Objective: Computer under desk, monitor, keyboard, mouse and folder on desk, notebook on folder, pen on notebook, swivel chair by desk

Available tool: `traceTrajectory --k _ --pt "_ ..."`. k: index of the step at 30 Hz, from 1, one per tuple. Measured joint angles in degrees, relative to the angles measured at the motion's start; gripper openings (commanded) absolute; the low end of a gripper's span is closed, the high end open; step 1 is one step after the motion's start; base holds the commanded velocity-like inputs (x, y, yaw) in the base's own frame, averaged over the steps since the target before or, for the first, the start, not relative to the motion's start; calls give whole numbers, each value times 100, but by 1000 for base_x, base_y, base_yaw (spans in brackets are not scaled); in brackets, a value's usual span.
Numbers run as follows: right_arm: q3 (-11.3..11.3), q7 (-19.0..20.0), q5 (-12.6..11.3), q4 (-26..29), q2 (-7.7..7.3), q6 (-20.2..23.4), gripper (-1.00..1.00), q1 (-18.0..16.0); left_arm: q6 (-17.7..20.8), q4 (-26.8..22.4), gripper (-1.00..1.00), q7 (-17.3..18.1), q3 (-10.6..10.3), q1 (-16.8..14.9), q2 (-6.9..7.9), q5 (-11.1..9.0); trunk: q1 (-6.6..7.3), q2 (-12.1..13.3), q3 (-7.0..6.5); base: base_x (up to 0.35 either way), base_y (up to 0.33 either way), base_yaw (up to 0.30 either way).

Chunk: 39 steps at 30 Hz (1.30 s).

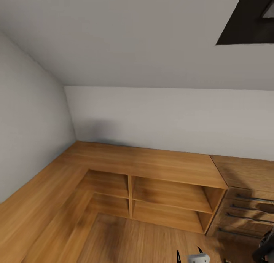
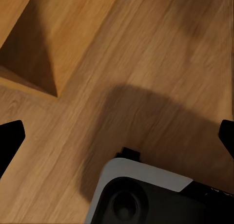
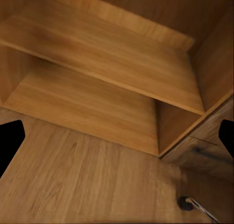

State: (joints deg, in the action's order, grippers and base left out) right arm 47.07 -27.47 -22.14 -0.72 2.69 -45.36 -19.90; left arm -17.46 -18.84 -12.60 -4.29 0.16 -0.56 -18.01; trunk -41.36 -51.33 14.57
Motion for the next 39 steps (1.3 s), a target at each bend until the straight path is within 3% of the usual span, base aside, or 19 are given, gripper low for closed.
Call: traceTrajectory --k 39 --pt "-5 -27 -2 8 14 9 100 0 0 3 100 0 9 0 8 -11 0 0 0 1 1 -276"
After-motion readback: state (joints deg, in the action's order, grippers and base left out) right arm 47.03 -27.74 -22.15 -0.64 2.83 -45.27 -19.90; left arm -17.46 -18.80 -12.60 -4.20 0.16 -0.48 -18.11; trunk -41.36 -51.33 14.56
